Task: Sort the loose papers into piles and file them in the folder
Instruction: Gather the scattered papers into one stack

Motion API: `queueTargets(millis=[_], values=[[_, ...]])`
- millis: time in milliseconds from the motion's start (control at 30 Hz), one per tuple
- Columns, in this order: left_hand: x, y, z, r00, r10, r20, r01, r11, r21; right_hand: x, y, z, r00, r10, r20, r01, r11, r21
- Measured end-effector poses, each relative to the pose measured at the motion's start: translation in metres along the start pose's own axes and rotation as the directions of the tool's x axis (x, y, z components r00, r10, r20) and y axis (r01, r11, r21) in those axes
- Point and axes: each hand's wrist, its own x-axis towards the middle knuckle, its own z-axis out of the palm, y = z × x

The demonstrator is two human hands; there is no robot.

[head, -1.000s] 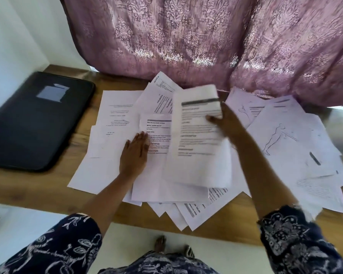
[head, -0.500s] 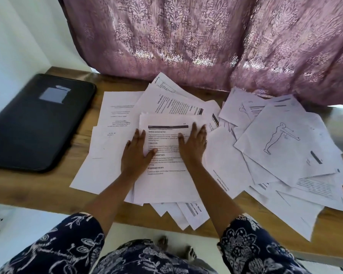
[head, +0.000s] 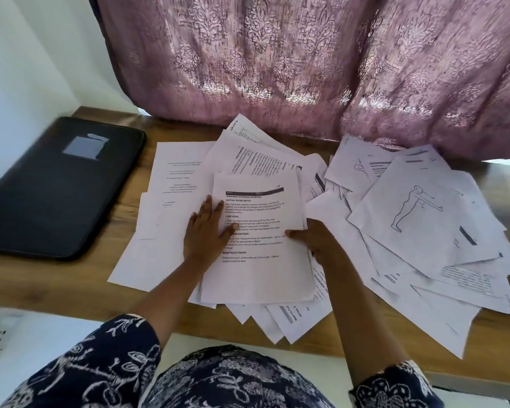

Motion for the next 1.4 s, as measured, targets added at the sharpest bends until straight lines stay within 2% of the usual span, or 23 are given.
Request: queueTargets(millis=[100,167,200,300,367,433,500,567,633,733,833,967,1067,1133,1200,1267,1300,1333,1367,1400], values=[[0.002,0.008,-0.012,0.993,-0.11,0.046,0.118,0.957,-0.266,-0.007,0.006,-0.011,0.987,-0.125,-0.105,0.114,0.987,-0.11],[0.007,0.016,-0.025,0.97,-0.185,0.157,0.24,0.834,-0.496,-0.016,-0.001,-0.026,0.967,-0.228,-0.113,0.219,0.972,-0.082],[0.01,0.024,-0.034,0.961,-0.194,0.197,0.276,0.738,-0.616,-0.019,-0.007,-0.033,0.958,-0.259,-0.124,0.254,0.966,-0.055],[0.02,0.06,-0.071,0.973,-0.136,0.189,0.23,0.449,-0.863,-0.029,-0.038,-0.046,0.929,-0.346,-0.133,0.348,0.938,-0.007],[0.027,0.088,-0.098,0.994,-0.089,0.062,0.089,0.336,-0.938,-0.035,-0.062,-0.046,0.881,-0.438,-0.178,0.445,0.895,-0.003],[0.027,0.109,-0.119,0.994,-0.018,-0.112,-0.099,0.357,-0.929,-0.041,-0.083,-0.041,0.819,-0.531,-0.218,0.546,0.838,0.012],[0.023,0.117,-0.119,0.974,0.004,-0.225,-0.203,0.442,-0.874,-0.047,-0.093,-0.032,0.782,-0.569,-0.255,0.592,0.806,0.017],[0.018,0.115,-0.1,0.965,-0.031,-0.259,-0.204,0.527,-0.825,-0.042,-0.086,-0.018,0.776,-0.549,-0.311,0.551,0.83,-0.089],[0.014,0.109,-0.073,0.961,-0.032,-0.274,-0.194,0.629,-0.753,-0.032,-0.068,-0.003,0.796,-0.489,-0.355,0.431,0.871,-0.234],[0.009,0.101,-0.051,0.967,-0.043,-0.25,-0.139,0.734,-0.665,-0.023,-0.048,0.008,0.862,-0.369,-0.348,0.299,0.924,-0.24],[0.016,0.098,-0.07,0.966,-0.092,-0.24,-0.1,0.725,-0.681,-0.025,-0.065,0.008,0.839,-0.46,-0.291,0.374,0.875,-0.306],[0.031,0.053,-0.12,0.967,-0.189,-0.169,0.003,0.674,-0.738,-0.022,-0.093,0.025,0.834,-0.527,-0.164,0.479,0.838,-0.259],[0.029,-0.004,-0.148,0.959,-0.268,-0.09,0.129,0.699,-0.704,-0.008,-0.094,0.067,0.884,-0.466,-0.025,0.453,0.87,-0.195],[0.021,-0.036,-0.159,0.923,-0.382,-0.037,0.278,0.734,-0.62,-0.002,-0.087,0.105,0.905,-0.416,0.094,0.425,0.895,-0.131],[0.008,-0.066,-0.169,0.879,-0.476,-0.028,0.37,0.718,-0.589,0.003,-0.075,0.148,0.904,-0.365,0.222,0.381,0.924,-0.029],[-0.006,-0.094,-0.181,0.841,-0.539,-0.043,0.41,0.688,-0.599,0.001,-0.067,0.183,0.916,-0.313,0.252,0.321,0.947,0.011],[-0.013,-0.105,-0.187,0.818,-0.573,-0.055,0.428,0.669,-0.608,0.002,-0.062,0.197,0.929,-0.302,0.213,0.311,0.95,-0.007],[-0.021,-0.118,-0.194,0.791,-0.608,-0.065,0.444,0.645,-0.622,0.006,-0.056,0.208,0.936,-0.314,0.159,0.331,0.939,-0.094],[-0.028,-0.13,-0.198,0.771,-0.633,-0.074,0.45,0.623,-0.64,0.011,-0.049,0.217,0.924,-0.365,0.113,0.382,0.88,-0.283],[-0.035,-0.141,-0.203,0.754,-0.652,-0.079,0.458,0.609,-0.648,0.018,-0.042,0.224,0.888,-0.441,0.134,0.438,0.716,-0.543]])
